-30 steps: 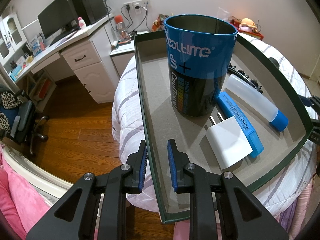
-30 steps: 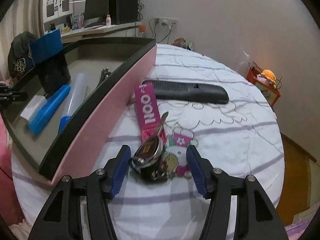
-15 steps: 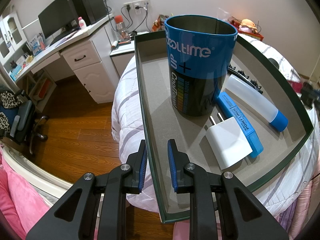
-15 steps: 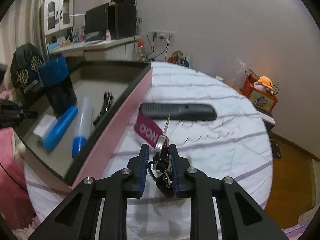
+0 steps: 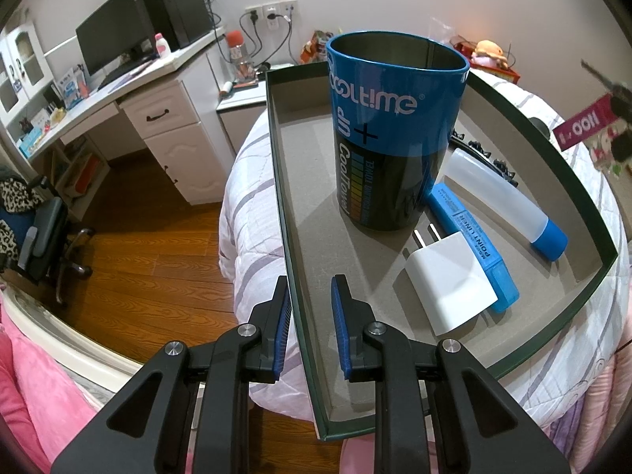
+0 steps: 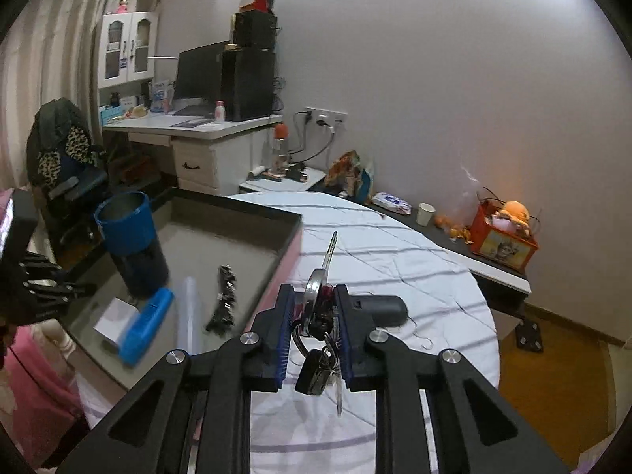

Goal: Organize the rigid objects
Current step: 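Lift the keys with the right tool and carry them over the tray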

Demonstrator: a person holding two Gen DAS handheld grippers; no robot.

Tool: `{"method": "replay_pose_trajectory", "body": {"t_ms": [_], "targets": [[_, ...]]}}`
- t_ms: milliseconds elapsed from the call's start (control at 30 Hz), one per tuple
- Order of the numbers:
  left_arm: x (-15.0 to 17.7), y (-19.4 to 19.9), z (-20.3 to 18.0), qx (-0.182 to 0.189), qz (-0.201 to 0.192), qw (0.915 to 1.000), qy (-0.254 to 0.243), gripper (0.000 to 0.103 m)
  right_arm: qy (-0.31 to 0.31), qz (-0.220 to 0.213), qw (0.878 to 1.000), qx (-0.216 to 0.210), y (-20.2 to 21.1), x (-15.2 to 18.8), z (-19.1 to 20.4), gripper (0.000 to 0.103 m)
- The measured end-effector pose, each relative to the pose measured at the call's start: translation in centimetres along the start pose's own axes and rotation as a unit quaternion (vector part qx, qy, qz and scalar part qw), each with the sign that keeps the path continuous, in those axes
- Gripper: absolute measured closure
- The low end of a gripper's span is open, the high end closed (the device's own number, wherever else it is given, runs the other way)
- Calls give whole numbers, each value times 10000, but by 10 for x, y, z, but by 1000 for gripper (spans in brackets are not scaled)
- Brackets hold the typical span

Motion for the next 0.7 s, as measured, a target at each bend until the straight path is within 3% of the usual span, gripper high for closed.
{"method": "replay_pose_trajectory", "body": {"t_ms": [367,700], "targets": [[-2,1,1,48,-34,10000,13,83,701,-382,9967,-172,0,-50,50,83],[-2,-1,1,99,-64,9999,15,82,1239,79,9901,-662,-59,-68,98,83]]}}
Point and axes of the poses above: each gripper's, at about its wrist camera, not at the fingertips, and y roughly against the way its jaws point, z to its left, x to its underside, the point moved 1 cm from there along -y, roughly the way its jaws point, and after that the axes turned 11 degrees about -y, right-handed, at the moved point
